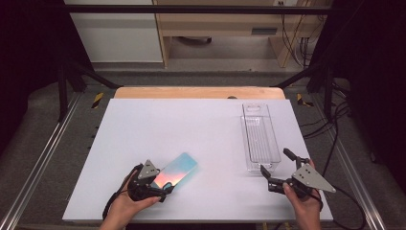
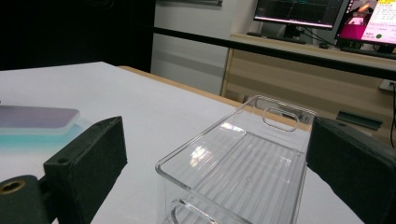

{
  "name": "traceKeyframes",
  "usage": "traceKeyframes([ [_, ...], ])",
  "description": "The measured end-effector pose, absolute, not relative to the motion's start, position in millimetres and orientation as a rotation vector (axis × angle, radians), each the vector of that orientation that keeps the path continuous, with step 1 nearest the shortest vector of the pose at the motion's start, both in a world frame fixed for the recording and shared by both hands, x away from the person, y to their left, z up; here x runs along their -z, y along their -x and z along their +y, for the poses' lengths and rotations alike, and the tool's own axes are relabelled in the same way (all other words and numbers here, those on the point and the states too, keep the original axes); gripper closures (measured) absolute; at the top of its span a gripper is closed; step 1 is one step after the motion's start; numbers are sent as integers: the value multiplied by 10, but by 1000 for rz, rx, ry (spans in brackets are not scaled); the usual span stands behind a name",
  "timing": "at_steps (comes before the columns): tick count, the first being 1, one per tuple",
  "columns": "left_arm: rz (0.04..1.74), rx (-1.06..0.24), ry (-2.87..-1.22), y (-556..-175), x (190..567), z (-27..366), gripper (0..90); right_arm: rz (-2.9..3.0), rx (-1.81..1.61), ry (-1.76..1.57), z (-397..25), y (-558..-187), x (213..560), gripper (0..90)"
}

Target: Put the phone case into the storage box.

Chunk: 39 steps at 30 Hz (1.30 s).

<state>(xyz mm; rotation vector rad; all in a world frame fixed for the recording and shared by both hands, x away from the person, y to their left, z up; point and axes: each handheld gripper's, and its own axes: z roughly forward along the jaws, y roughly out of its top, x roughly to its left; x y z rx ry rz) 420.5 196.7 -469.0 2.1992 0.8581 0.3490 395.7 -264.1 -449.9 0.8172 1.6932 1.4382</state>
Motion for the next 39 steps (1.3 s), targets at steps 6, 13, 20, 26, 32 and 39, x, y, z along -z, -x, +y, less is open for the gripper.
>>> traceKeyframes([
  [6, 837, -372, -2209, -4211, 4521, 1954, 171, 1709, -1394, -763, -2526, -3933, 4457, 41],
  [13, 823, -384, -2201, -4242, 4334, 1919, 171, 1792, -1292, -623, -2183, -3868, 4395, 32],
  [20, 806, -380, -2207, -4272, 4171, 1855, 171, 1855, -1241, -526, -1885, -3868, 4357, 32],
  [26, 773, -375, -2215, -4301, 4023, 1738, 171, 1939, -1169, -396, -1517, -3890, 4354, 44],
  [32, 739, -364, -2239, -4319, 3888, 1610, 171, 1987, -1078, -235, -1169, -3916, 4351, 73],
  [39, 713, -362, -2258, -4310, 3753, 1538, 171, 1991, -971, -72, -880, -3934, 4277, 116],
])
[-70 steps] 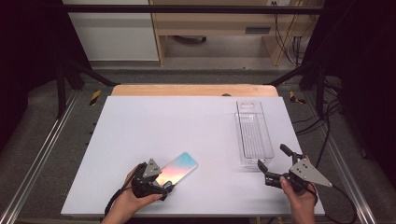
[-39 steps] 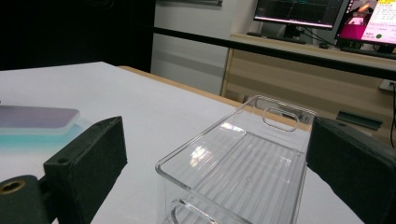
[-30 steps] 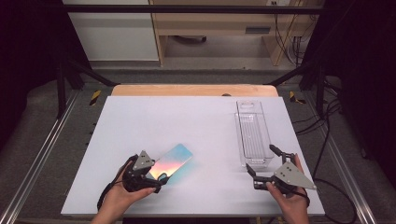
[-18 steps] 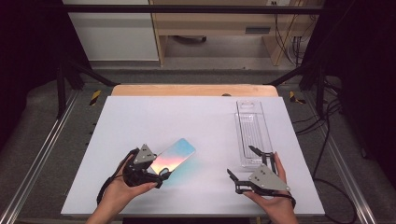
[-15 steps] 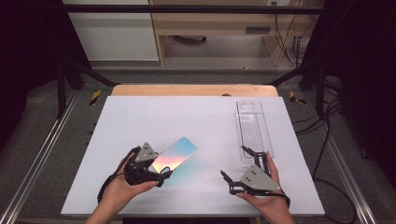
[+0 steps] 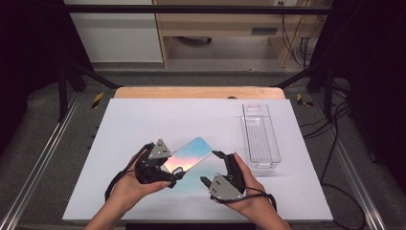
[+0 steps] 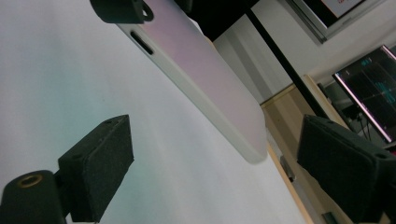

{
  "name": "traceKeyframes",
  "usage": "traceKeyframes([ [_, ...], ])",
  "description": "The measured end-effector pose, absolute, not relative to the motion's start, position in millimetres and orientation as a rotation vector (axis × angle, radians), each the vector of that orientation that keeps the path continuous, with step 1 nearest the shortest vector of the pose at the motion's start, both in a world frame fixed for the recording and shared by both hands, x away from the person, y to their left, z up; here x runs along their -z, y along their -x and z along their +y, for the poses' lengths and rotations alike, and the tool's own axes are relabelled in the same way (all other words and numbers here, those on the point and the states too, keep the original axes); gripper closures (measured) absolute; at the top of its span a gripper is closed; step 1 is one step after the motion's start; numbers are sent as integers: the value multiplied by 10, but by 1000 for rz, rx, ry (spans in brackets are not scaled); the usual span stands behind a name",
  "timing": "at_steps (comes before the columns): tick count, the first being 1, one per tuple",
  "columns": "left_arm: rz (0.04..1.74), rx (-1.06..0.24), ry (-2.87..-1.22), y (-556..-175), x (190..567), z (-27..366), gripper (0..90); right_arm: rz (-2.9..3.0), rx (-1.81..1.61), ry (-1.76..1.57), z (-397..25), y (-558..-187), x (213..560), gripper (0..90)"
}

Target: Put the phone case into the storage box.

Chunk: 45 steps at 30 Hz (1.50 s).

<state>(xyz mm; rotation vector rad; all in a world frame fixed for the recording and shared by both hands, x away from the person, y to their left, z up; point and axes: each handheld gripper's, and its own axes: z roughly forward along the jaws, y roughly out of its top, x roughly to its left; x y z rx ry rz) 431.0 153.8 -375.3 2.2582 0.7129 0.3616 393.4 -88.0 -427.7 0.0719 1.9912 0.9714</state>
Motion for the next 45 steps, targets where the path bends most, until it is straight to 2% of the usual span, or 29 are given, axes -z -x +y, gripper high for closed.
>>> traceKeyframes([
  [13, 693, -324, -2263, -4232, 3663, 1549, 171, 1939, -803, 141, -591, -3879, 4230, 369],
  [21, 687, -309, -2268, -4224, 3602, 1555, 170, 1899, -709, 244, -471, -3851, 4249, 441],
  [29, 686, -308, -2272, -4219, 3596, 1563, 170, 1882, -685, 264, -457, -3865, 4245, 595],
  [40, 770, -124, -2165, -4376, 3588, 1666, 169, 1872, -684, 292, -496, -3879, 4256, 799],
  [45, 799, -94, -2156, -4421, 3659, 1635, 166, 1879, -733, 242, -531, -3878, 4357, 811],
])
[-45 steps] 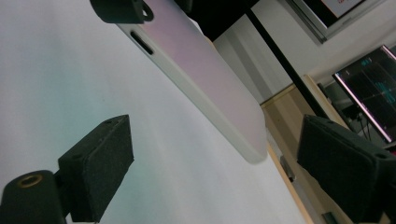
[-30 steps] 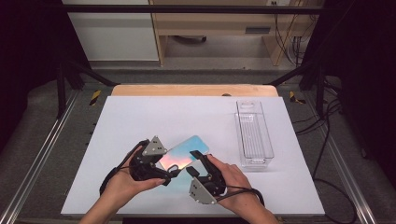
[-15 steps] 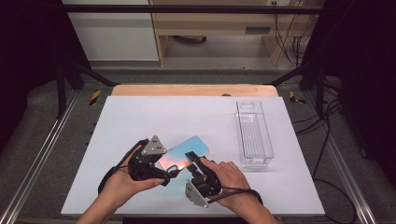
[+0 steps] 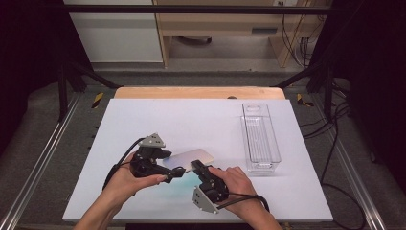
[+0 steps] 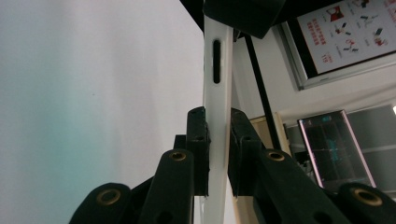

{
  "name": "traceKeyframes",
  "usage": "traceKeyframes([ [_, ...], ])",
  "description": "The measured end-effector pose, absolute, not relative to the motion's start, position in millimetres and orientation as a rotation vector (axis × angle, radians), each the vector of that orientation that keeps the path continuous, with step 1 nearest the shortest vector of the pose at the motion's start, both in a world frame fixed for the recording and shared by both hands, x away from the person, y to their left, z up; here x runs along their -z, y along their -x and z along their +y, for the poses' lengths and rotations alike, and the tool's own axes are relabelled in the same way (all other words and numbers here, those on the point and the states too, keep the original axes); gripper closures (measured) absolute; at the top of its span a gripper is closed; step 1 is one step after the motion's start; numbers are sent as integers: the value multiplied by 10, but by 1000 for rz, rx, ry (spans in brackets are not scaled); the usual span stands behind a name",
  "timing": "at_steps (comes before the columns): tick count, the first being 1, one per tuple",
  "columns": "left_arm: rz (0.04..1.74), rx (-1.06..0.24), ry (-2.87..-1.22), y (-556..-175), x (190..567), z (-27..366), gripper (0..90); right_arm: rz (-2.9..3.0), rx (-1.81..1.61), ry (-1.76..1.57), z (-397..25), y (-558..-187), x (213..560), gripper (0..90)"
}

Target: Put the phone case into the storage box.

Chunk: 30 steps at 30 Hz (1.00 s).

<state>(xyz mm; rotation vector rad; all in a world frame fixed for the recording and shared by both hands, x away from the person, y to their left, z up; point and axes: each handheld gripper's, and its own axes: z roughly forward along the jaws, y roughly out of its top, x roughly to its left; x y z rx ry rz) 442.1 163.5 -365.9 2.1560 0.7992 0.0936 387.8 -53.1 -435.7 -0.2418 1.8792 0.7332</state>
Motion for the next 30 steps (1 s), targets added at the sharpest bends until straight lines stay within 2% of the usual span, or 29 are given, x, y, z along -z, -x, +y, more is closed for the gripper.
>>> traceKeyframes([
  [3, 809, -111, -2117, -4429, 3708, 1618, 163, 1889, -771, 200, -567, -3899, 4420, 814],
  [9, 798, -157, -2028, -4424, 3700, 1614, 94, 1920, -827, 117, -688, -3952, 4454, 814],
  [30, 741, -370, -1859, -4358, 3505, 1774, 72, 1964, -1040, -128, -932, -4154, 4340, 814],
])
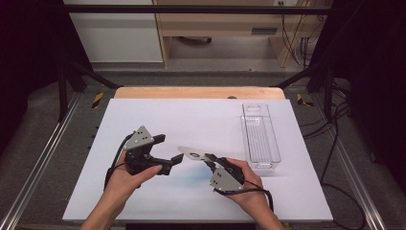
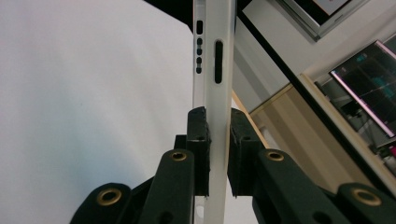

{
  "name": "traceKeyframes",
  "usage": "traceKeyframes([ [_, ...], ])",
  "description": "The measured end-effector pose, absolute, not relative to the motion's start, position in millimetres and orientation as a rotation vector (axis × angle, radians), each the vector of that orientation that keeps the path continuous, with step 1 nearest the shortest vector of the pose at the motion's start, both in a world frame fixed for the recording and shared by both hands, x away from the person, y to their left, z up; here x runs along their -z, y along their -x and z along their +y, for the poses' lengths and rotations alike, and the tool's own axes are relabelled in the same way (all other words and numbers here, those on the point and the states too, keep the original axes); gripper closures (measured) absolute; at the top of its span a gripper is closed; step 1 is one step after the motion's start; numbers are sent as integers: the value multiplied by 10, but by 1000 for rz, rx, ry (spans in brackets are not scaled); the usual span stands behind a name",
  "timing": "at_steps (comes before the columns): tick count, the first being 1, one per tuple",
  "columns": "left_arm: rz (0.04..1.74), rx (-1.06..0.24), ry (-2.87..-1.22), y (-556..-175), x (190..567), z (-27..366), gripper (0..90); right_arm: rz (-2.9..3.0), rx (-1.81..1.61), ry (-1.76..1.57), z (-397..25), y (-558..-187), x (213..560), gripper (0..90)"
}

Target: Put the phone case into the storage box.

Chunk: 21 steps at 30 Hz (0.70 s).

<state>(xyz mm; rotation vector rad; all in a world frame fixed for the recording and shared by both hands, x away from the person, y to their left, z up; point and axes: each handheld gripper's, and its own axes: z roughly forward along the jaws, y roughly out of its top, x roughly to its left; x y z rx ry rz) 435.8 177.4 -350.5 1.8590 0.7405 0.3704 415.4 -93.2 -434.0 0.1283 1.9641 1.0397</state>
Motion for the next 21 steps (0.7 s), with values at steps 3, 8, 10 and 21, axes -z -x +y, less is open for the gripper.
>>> traceKeyframes([
  [3, 739, -385, -1843, -4348, 3498, 1806, 70, 1977, -1100, -182, -971, -4192, 4310, 814],
  [8, 732, -399, -1841, -4326, 3488, 1827, 64, 1991, -1168, -233, -1017, -4235, 4285, 814],
  [10, 730, -403, -1839, -4318, 3487, 1833, 64, 1996, -1193, -252, -1031, -4247, 4279, 814],
  [21, 718, -411, -1838, -4279, 3491, 1846, 64, 2011, -1294, -320, -1099, -4285, 4237, 814],
])
